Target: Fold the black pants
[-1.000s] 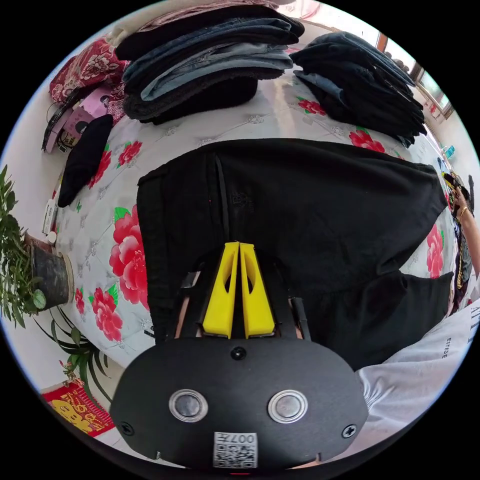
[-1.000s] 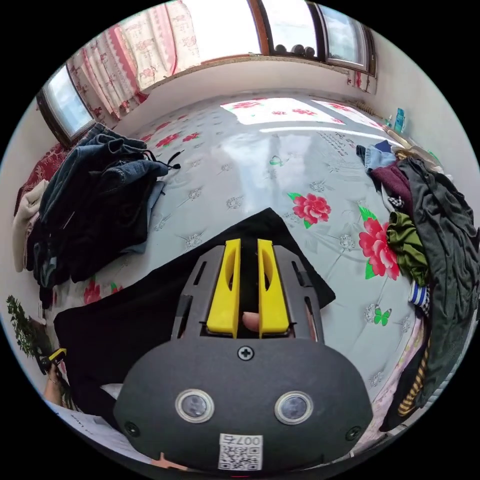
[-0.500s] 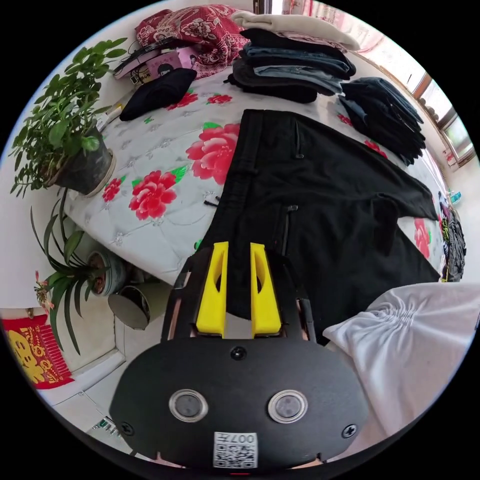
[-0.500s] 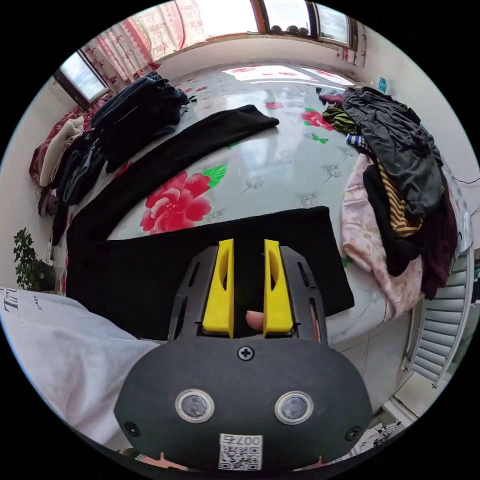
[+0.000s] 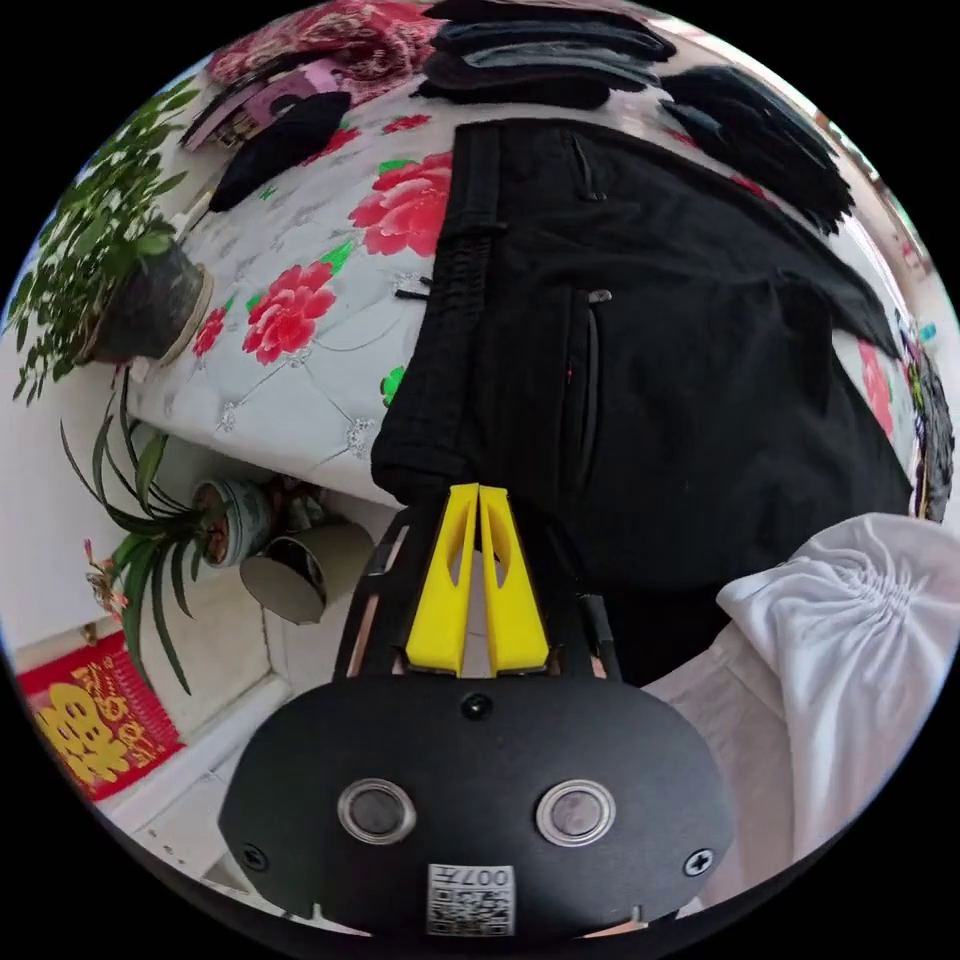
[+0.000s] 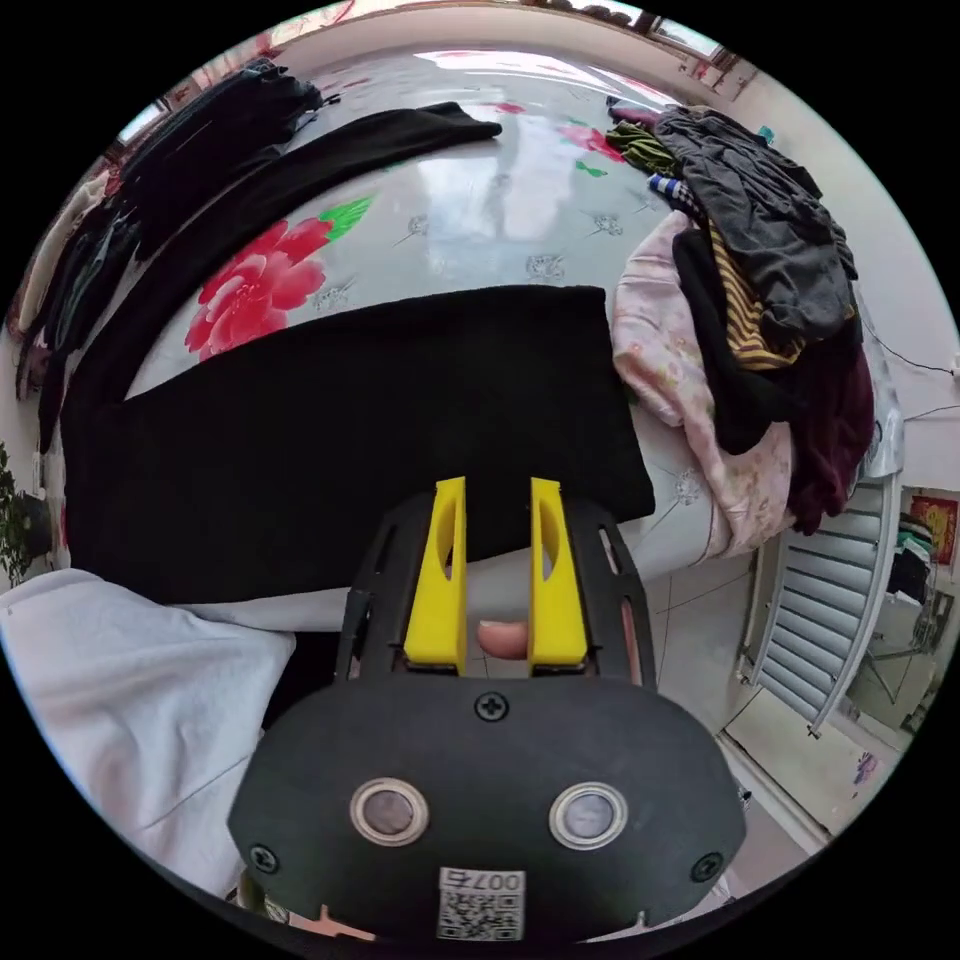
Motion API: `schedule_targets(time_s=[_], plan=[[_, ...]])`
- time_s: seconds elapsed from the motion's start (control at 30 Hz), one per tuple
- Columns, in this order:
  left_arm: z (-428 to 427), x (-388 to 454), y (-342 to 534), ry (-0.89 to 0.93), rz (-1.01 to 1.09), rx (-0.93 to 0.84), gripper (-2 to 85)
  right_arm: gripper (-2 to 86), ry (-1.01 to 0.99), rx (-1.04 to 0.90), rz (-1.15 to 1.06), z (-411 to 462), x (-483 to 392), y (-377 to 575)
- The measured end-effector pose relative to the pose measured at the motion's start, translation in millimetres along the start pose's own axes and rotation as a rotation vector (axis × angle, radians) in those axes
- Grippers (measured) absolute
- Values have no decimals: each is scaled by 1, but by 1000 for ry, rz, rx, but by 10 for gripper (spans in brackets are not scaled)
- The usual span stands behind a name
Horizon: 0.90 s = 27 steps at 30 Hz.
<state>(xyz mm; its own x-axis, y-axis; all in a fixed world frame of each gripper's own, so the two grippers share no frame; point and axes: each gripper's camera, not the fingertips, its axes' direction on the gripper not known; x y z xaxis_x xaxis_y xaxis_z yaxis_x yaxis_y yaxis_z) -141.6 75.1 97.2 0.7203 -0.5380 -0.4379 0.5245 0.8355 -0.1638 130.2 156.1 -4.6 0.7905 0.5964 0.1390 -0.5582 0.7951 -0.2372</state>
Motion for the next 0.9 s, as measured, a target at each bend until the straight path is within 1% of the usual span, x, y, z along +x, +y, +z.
schedule_targets(time_s=[0.07,0.1,0.17,0.3,0.33,0.4,0.43,0.5,0.63,0.67,0.7,0.73,0.77,0.8,0.83,0.87,0.9], plan=[[-32,-4,-13,22,-34,123,1,91,-36,99,-33,-23,-6,-20],[-48,0,-32,9,-13,178,15,89,-82,142,-54,-33,-11,-41],[-64,14,-72,-1,56,234,44,88,-159,184,-84,-43,-23,-81],[-68,62,-187,21,239,250,79,87,-271,270,-126,-55,-65,-193],[-66,71,-203,15,264,243,81,87,-280,278,-129,-57,-71,-209],[-54,102,-264,10,350,198,83,86,-293,300,-138,-60,-92,-270],[-51,109,-278,6,364,183,83,86,-291,302,-138,-60,-96,-285],[-34,131,-324,-15,412,131,82,86,-256,292,-170,-56,-112,-339],[-2,150,-367,-68,477,9,81,83,-152,218,-243,-35,-132,-405],[6,156,-370,-70,533,-26,74,79,-122,184,-259,-24,-136,-422],[0,160,-367,-76,601,7,64,74,-97,146,-272,-10,-139,-435],[-2,162,-366,-80,623,9,58,70,-86,123,-274,-2,-140,-441],[-6,161,-366,-70,636,12,46,60,-76,55,-273,17,-141,-451],[-12,156,-367,-56,610,12,33,47,-68,-53,-272,38,-143,-458],[-15,153,-369,-42,593,10,24,40,-71,-65,-272,40,-143,-458],[-21,146,-374,-10,555,-4,6,27,-69,24,-236,28,-137,-456],[-27,139,-378,23,516,-19,0,19,-113,21,-216,21,-131,-454]])
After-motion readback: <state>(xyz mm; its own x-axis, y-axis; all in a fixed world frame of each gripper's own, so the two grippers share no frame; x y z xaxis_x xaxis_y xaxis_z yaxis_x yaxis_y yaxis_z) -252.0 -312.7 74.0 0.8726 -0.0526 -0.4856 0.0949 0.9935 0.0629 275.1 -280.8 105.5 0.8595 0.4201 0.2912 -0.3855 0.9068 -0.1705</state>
